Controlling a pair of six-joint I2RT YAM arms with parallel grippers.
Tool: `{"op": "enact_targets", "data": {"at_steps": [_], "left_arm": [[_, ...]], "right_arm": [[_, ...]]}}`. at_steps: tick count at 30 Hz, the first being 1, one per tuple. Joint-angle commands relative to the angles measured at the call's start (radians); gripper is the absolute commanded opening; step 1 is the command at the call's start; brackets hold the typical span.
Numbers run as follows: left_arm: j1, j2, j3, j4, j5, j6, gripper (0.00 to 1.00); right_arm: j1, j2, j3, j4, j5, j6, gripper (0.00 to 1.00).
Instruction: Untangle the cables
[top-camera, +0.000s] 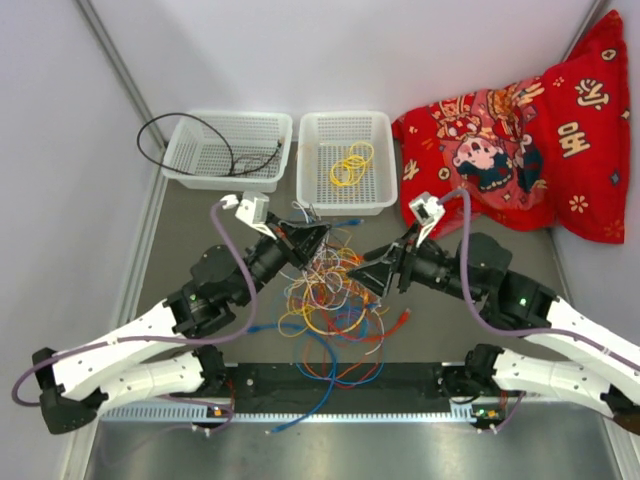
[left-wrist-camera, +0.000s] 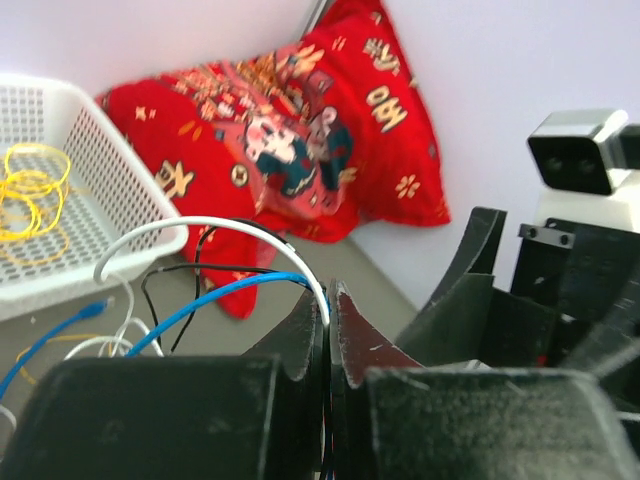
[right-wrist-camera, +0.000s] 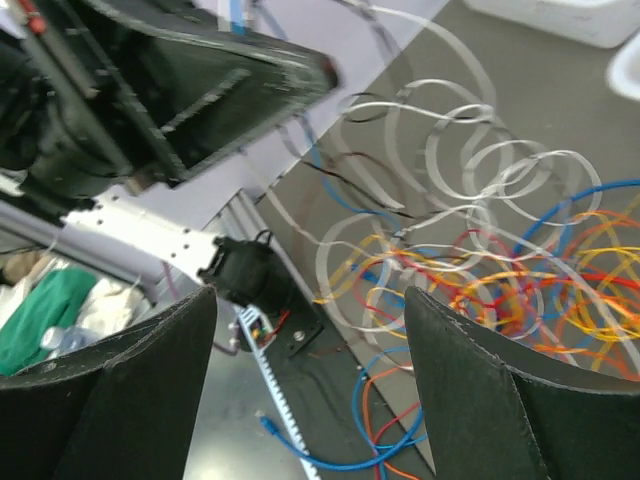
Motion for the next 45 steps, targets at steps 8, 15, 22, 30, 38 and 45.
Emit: {"op": "enact_targets", "data": {"at_steps": [8, 15, 22, 30, 38, 45], "left_arm": [[0.001, 0.067, -0.009, 0.082, 0.017, -0.012, 0.00], [0.001, 0.087, -0.013, 0.099, 0.050, -0.032, 0.00], [0.001, 0.071, -0.026, 0.096, 0.058, -0.041, 0.00], [0.000, 0.024, -0.053, 0.016, -0.052, -0.072, 0.00], [0.001, -0.025, -0.067, -0.421, -0.348, -0.295, 0.26], [0.001, -0.062, -0.089, -0.597, -0.437, -0.426, 0.99]], "right_arm": [[0.022, 0.121, 0.044, 0.114, -0.130, 0.022, 0.75], [0.022, 0.178, 0.035, 0.152, -0.122, 0.023, 0.71], [0.022, 0.225, 0.044, 0.153, -0.056, 0.017, 0.38], [0.022, 0.129, 0.138, 0.006, 0.054, -0.052, 0.00], [0.022, 0.146, 0.574, -0.287, 0.176, -0.283, 0.00], [0.021, 0.201, 0.738, -0.371, 0.219, -0.357, 0.00]]}}
